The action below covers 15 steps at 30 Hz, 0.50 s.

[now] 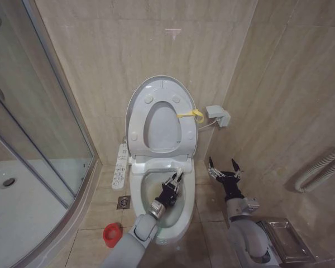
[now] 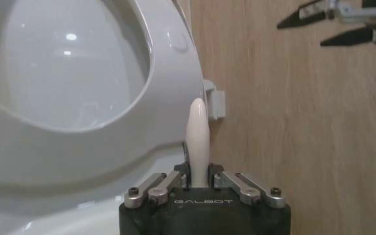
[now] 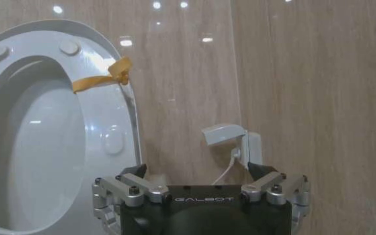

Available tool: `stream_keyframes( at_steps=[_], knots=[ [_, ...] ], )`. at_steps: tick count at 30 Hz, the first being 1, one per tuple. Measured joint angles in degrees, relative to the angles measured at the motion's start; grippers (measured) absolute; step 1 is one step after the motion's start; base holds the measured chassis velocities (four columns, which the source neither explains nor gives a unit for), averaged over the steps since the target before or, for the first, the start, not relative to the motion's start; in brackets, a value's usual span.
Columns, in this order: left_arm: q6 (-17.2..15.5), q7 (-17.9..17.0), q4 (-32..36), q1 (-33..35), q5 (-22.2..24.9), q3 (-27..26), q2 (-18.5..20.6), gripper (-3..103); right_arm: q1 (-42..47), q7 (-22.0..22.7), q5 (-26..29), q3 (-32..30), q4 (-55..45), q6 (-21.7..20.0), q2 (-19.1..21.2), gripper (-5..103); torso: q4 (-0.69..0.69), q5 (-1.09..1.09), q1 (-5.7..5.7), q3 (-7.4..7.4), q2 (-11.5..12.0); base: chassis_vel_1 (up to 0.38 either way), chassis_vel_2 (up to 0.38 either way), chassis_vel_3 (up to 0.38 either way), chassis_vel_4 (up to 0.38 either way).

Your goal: Open the toilet lid, clean the toilet bowl with a toilet brush, close the toilet lid, and flush.

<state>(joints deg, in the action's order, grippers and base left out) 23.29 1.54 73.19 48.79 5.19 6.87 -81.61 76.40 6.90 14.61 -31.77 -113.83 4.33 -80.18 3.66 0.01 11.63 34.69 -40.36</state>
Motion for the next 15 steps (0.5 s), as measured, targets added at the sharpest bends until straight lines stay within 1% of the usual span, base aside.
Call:
stream_keyframes(
  at_steps=[5, 11, 13, 15],
  knots=[
    [-0.05, -0.01, 0.32, -1.81, 0.32, 0.68, -1.06, 18, 0.00, 0.00, 0.00, 0.00, 0.00, 0.00, 0.00, 100, 0.03, -0.01, 0.00, 0.00, 0.00, 0.000, 0.000, 0.000, 0.000],
    [0.49, 0.13, -3.33, -2.32, 0.07, 1.50, -1.71, 18, 0.00, 0.00, 0.00, 0.00, 0.00, 0.00, 0.00, 100, 0.00, -0.01, 0.00, 0.00, 0.00, 0.000, 0.000, 0.000, 0.000],
    [0.49, 0.12, -3.22, -2.34, 0.10, 1.55, -1.72, 18, 0.00, 0.00, 0.00, 0.00, 0.00, 0.00, 0.00, 100, 0.00, -0.01, 0.00, 0.00, 0.00, 0.000, 0.000, 0.000, 0.000],
    [0.10, 0.11, -1.29, -2.45, 0.40, 1.73, -1.52, 18, 0.00, 0.00, 0.00, 0.00, 0.00, 0.00, 0.00, 100, 0.01, -0.01, 0.00, 0.00, 0.00, 0.000, 0.000, 0.000, 0.000]
  ],
)
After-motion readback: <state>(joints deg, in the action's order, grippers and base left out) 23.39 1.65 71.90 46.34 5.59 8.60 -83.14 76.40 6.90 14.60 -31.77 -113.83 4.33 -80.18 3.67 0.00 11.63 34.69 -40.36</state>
